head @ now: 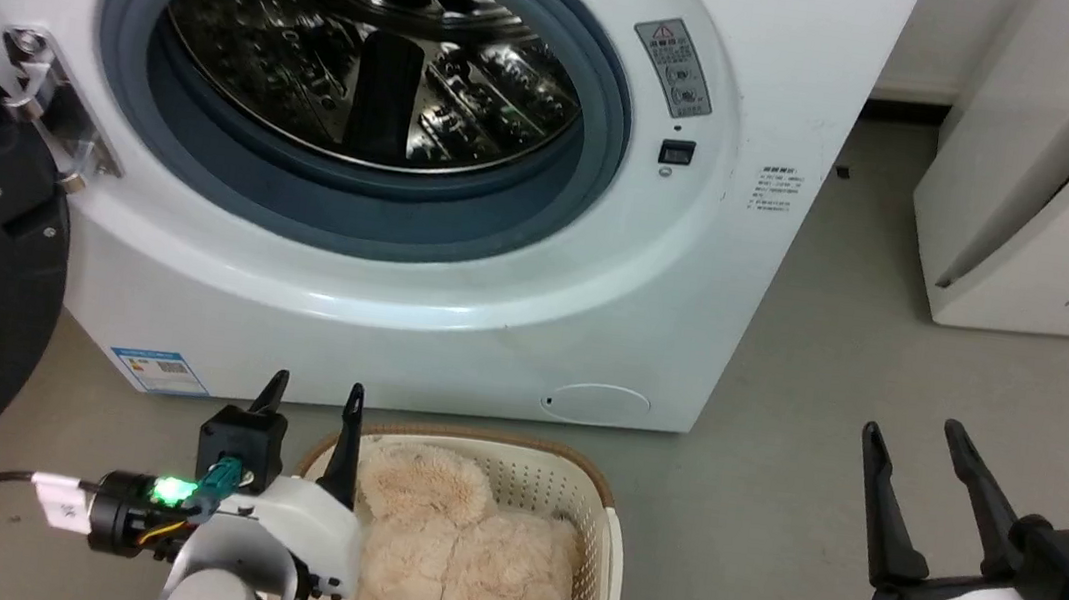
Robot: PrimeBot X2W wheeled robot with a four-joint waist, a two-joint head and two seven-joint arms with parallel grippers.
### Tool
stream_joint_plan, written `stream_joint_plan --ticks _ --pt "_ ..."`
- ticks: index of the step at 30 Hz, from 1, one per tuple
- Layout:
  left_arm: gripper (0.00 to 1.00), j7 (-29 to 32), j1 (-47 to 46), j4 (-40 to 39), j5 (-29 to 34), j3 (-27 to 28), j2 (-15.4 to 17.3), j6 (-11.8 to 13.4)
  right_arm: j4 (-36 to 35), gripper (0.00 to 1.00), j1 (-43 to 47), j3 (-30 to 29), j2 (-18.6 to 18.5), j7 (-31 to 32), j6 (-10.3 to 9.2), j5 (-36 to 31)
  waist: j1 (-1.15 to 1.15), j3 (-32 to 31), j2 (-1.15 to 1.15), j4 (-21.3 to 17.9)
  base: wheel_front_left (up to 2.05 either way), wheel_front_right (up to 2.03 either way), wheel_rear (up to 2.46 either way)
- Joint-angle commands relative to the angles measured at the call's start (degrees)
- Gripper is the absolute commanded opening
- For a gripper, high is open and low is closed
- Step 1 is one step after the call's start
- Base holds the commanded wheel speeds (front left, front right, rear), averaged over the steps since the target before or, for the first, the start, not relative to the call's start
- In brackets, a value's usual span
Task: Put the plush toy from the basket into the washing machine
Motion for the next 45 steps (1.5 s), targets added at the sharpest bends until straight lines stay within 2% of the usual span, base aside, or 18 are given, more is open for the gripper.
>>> stream_joint_plan --ticks 1,17,45 --pt "1.0 -0.6 -1.6 1.5 0.0 -0.5 0.1 -0.3 -0.5 1.0 -1.3 -0.3 0.0 -0.7 0.01 0.9 0.0 1.2 0.0 -0.4 0.0 0.0 0.0" --pt "1.0 -2.0 -10.7 15.4 -0.2 -3.3 0.5 -1.1 -2.1 1.0 -5.3 -1.5 0.0 -2.6 0.02 4.1 0.0 11.0 0.0 -2.5 0.0 0.0 0.0" --pt "1.0 2.4 -25.6 32.9 -0.3 -10.1 2.2 -2.2 -6.1 1.0 -12.3 -3.7 0.0 -5.9 0.02 8.8 0.0 30.6 0.0 -4.9 0.0 0.0 0.0"
